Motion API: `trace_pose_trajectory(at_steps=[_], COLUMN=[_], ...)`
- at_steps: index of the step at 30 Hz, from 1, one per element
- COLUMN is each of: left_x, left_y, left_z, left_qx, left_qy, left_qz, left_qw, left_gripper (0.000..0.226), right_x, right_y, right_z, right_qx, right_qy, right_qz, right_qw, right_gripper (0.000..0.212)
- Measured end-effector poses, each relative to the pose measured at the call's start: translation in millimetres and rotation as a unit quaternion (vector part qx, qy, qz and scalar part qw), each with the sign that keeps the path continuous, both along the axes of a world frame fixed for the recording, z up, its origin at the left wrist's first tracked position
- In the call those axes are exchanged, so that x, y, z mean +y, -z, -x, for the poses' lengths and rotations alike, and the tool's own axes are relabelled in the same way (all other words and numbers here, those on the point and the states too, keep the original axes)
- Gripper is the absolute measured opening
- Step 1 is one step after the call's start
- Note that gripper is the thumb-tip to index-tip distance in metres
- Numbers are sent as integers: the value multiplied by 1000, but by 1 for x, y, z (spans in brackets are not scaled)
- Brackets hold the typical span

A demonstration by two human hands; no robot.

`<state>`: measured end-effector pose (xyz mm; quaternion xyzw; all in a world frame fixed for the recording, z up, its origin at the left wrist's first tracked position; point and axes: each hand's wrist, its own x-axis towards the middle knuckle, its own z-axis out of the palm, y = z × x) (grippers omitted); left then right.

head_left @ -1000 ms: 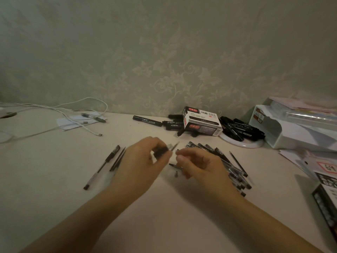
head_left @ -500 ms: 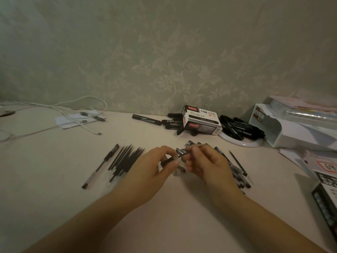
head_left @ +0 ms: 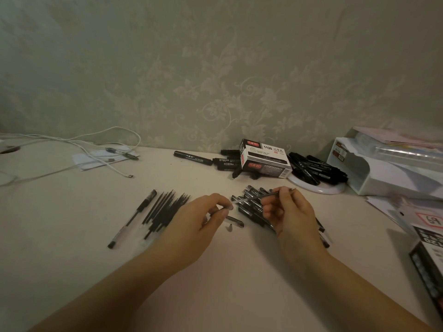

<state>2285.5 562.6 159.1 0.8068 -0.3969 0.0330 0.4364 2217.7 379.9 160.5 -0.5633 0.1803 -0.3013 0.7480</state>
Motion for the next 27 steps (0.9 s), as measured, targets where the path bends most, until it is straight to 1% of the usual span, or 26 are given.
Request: trace_pose_trajectory(at_steps=[27], left_x=[0], left_y=[3], left_z=[-3], left_qx=[23], left_qy=[-5], left_qz=[8], left_qw=[1000], left_gripper=[16], right_x=[3], right_y=[-2], right_z=[0], right_qx=[-5], right_qy=[-8], right_qz=[10], right_qw=[1000], right_gripper=[24])
